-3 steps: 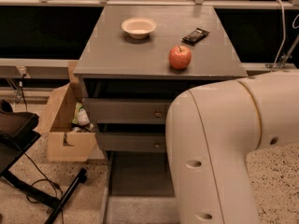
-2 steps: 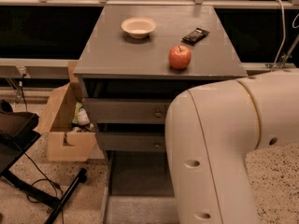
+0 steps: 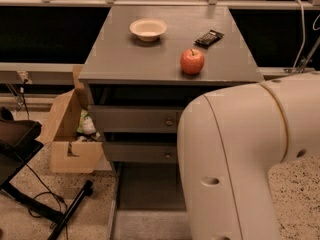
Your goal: Pick orange from bottom drawer and place on counter
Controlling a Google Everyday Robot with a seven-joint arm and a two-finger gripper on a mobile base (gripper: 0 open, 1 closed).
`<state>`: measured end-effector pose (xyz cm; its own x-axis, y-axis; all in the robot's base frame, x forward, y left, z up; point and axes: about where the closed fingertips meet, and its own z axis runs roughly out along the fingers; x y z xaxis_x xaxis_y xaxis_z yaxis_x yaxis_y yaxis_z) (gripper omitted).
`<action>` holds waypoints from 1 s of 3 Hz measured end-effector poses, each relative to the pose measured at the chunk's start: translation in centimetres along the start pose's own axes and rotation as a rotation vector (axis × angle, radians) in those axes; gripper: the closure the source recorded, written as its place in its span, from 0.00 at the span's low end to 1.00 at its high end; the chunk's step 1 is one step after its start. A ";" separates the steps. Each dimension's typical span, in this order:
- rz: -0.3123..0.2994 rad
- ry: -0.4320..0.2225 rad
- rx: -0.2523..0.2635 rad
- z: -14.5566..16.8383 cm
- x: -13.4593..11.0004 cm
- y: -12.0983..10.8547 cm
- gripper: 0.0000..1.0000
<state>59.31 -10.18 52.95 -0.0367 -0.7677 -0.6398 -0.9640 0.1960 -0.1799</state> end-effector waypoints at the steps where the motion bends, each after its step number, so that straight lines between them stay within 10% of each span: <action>1: -0.074 0.004 0.021 -1.8 -4.5 -1.3 1.00; 3: -0.213 -0.116 0.188 -14.2 -19.0 -8.9 1.00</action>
Offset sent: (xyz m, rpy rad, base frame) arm 0.0606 0.0630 0.2921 0.0142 -0.3542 0.0894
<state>64.83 -6.00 77.25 0.2016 -0.7306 -0.6524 -0.8809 0.1560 -0.4469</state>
